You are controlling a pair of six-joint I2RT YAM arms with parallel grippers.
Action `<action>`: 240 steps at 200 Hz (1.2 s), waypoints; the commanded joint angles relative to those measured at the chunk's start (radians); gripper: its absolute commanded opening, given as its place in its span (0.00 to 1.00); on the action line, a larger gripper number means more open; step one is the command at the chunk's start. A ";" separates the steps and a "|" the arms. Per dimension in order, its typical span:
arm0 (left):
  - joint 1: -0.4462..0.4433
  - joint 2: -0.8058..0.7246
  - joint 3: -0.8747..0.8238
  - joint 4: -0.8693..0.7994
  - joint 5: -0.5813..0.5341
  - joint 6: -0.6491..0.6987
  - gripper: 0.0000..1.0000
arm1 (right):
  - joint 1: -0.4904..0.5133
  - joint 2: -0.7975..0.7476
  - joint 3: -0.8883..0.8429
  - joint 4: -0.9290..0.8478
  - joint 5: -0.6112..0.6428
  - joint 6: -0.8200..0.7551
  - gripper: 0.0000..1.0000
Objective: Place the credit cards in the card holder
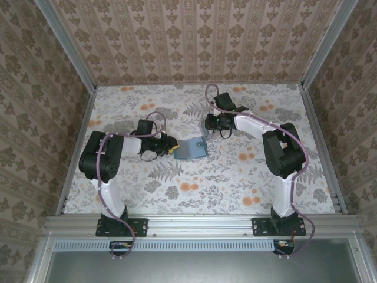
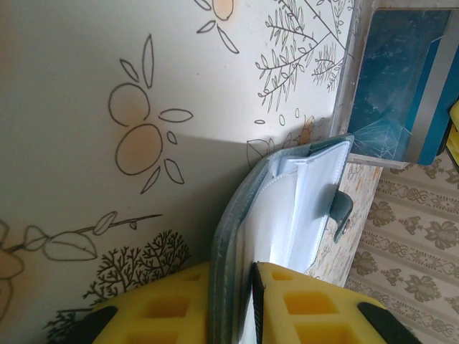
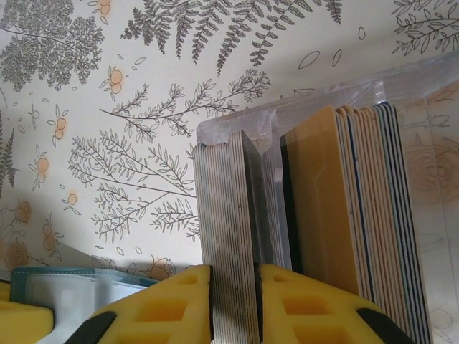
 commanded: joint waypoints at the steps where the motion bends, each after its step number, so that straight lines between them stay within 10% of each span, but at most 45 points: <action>1: -0.009 0.019 0.024 -0.035 0.011 0.024 0.21 | -0.006 -0.050 -0.031 0.038 -0.029 0.021 0.20; 240: -0.014 0.014 0.023 -0.046 0.007 0.032 0.22 | -0.031 -0.112 -0.106 0.133 -0.047 0.051 0.33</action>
